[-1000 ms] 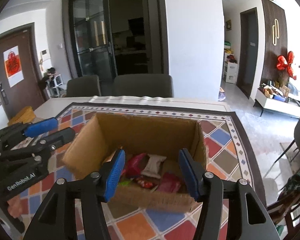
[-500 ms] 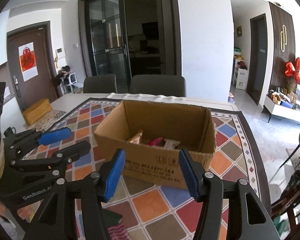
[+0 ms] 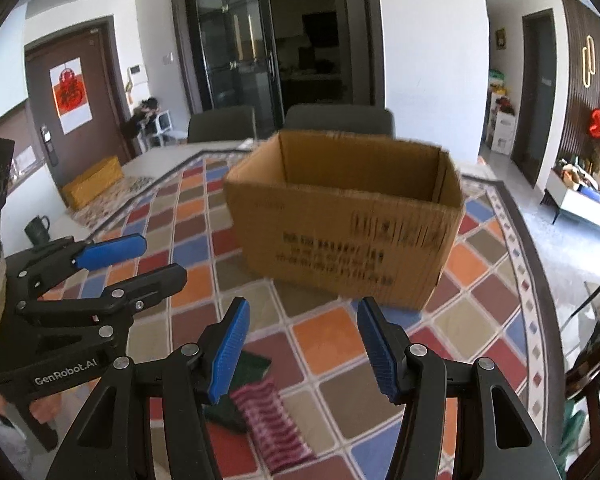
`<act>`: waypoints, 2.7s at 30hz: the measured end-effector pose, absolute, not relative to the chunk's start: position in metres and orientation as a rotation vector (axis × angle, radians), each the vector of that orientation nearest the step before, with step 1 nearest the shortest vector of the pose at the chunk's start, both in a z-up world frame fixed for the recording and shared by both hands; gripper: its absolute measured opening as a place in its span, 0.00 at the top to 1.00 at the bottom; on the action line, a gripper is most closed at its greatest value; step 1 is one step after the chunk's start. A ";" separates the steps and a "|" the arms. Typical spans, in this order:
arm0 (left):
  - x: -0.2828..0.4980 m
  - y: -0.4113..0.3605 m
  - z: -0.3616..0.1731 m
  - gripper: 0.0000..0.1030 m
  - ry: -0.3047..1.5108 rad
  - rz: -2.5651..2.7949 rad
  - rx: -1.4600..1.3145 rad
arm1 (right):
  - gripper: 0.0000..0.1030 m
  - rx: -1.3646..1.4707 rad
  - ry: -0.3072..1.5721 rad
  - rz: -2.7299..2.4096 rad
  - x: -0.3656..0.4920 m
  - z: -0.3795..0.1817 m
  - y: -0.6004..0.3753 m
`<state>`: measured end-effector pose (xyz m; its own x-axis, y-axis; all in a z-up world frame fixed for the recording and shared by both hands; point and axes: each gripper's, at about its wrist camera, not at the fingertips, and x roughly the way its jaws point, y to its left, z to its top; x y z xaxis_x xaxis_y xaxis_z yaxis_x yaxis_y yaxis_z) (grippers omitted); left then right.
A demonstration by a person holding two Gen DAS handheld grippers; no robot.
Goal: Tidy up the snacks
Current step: 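Move both tools back from the box to the two remaining packets, then grasp the dark green packet with the left tool while the right tool grasps the maroon striped packet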
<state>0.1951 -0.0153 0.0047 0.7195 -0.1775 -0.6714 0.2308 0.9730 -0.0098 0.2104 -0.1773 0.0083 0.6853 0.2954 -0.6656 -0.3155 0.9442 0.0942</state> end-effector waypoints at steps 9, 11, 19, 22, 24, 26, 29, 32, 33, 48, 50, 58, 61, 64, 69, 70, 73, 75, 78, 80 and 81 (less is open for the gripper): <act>0.182 -0.013 -0.025 0.47 0.827 -0.222 0.093 | 0.45 -0.032 0.851 0.375 0.198 -0.026 -0.167; 0.179 -0.012 -0.031 0.47 0.844 -0.217 0.100 | 0.45 -0.038 0.879 0.385 0.197 -0.035 -0.165; 0.170 -0.012 -0.054 0.47 0.917 -0.211 0.102 | 0.45 -0.083 0.966 0.427 0.194 -0.059 -0.158; 0.168 -0.013 -0.061 0.47 0.939 -0.210 0.107 | 0.45 -0.090 0.997 0.443 0.194 -0.067 -0.157; 0.167 -0.014 -0.065 0.47 0.949 -0.209 0.111 | 0.45 -0.099 1.015 0.452 0.195 -0.073 -0.157; 0.167 -0.015 -0.068 0.47 0.961 -0.208 0.108 | 0.45 -0.104 1.036 0.463 0.196 -0.080 -0.156; 0.166 -0.015 -0.074 0.46 0.983 -0.211 0.102 | 0.45 -0.114 1.058 0.479 0.197 -0.086 -0.155; 0.166 -0.015 -0.079 0.46 0.998 -0.210 0.100 | 0.45 -0.119 1.077 0.489 0.199 -0.091 -0.153; 0.166 -0.015 -0.080 0.46 1.003 -0.208 0.097 | 0.45 -0.119 1.084 0.490 0.199 -0.092 -0.153; 0.167 -0.012 -0.089 0.46 1.029 -0.202 0.080 | 0.45 -0.114 1.115 0.500 0.210 -0.111 -0.145; 0.168 -0.013 -0.090 0.46 1.031 -0.204 0.076 | 0.45 -0.110 1.114 0.500 0.210 -0.111 -0.145; 0.171 -0.019 -0.090 0.46 1.033 -0.220 0.063 | 0.59 -0.084 1.104 0.481 0.207 -0.111 -0.150; 0.173 -0.021 -0.090 0.46 1.036 -0.224 0.057 | 0.60 -0.060 1.094 0.460 0.205 -0.108 -0.155; 0.177 -0.026 -0.089 0.46 1.035 -0.231 0.051 | 0.60 -0.037 1.067 0.415 0.202 -0.101 -0.164; 0.184 -0.037 -0.091 0.45 1.048 -0.252 0.044 | 0.60 0.017 1.038 0.346 0.201 -0.093 -0.179; 0.186 -0.040 -0.092 0.45 1.053 -0.258 0.040 | 0.60 0.025 1.037 0.339 0.201 -0.093 -0.181; 0.189 -0.047 -0.095 0.45 1.055 -0.251 0.059 | 0.60 0.050 1.029 0.324 0.202 -0.092 -0.188; 0.193 -0.051 -0.099 0.45 1.064 -0.239 0.067 | 0.60 0.073 1.020 0.310 0.202 -0.091 -0.194; 0.197 -0.056 -0.103 0.45 1.067 -0.220 0.082 | 0.60 0.087 1.006 0.277 0.202 -0.089 -0.201; 0.199 -0.060 -0.106 0.45 1.065 -0.207 0.103 | 0.60 0.082 0.990 0.257 0.201 -0.089 -0.203; 0.200 -0.061 -0.107 0.45 1.062 -0.201 0.112 | 0.60 0.082 0.985 0.252 0.201 -0.088 -0.204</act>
<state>0.1996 -0.0615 -0.1071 0.4708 -0.1098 -0.8754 0.2177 0.9760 -0.0053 0.2005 -0.2042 -0.0883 0.5261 0.2477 -0.8135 -0.1735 0.9678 0.1825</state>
